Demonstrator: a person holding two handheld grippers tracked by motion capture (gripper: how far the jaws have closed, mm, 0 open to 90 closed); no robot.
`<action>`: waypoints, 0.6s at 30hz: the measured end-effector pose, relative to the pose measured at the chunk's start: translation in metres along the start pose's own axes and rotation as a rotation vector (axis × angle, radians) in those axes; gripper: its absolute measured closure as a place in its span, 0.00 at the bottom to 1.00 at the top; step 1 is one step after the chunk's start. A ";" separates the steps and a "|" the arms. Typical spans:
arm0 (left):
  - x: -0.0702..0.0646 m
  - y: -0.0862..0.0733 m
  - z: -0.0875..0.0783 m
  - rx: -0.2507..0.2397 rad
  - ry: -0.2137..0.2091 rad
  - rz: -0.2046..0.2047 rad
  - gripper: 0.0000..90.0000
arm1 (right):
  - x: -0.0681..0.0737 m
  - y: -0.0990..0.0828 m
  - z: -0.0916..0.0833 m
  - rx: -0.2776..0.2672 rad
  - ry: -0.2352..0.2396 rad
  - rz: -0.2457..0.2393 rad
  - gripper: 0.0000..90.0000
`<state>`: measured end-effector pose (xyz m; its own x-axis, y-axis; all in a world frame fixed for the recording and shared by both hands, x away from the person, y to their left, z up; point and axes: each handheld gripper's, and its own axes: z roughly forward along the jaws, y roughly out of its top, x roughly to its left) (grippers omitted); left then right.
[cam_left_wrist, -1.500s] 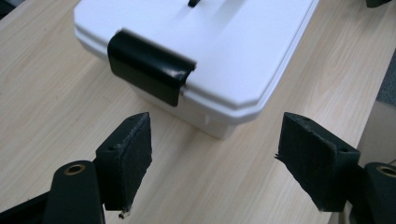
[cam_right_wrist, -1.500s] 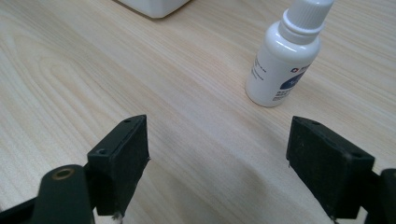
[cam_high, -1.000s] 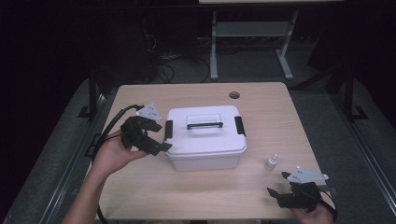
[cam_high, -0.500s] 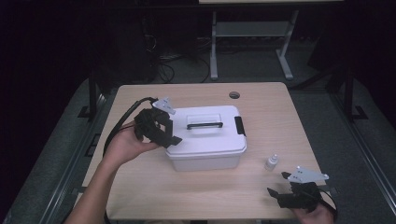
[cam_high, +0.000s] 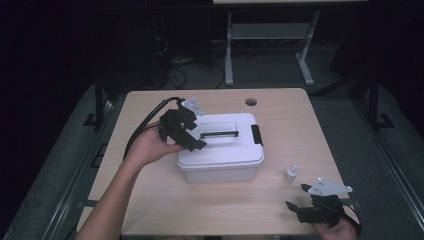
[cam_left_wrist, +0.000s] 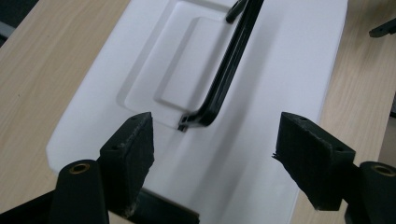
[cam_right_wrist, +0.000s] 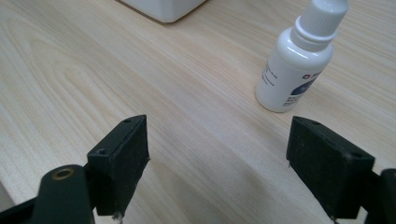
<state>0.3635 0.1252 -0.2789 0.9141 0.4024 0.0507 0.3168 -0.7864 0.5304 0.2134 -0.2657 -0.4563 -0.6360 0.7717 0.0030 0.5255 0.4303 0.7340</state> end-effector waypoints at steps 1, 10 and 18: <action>0.001 0.004 0.003 0.000 -0.007 0.004 0.31 | 0.000 0.000 0.001 0.002 0.005 0.000 0.23; 0.001 0.023 0.018 0.017 -0.029 0.037 0.36 | -0.001 0.000 0.001 0.001 0.005 0.003 0.23; 0.002 0.035 0.029 0.038 -0.041 0.058 0.47 | -0.002 -0.001 0.000 0.000 0.004 0.007 0.23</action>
<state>0.3835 0.0845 -0.2848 0.9407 0.3361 0.0452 0.2711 -0.8253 0.4954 0.2141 -0.2676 -0.4566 -0.6347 0.7727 0.0105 0.5298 0.4252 0.7338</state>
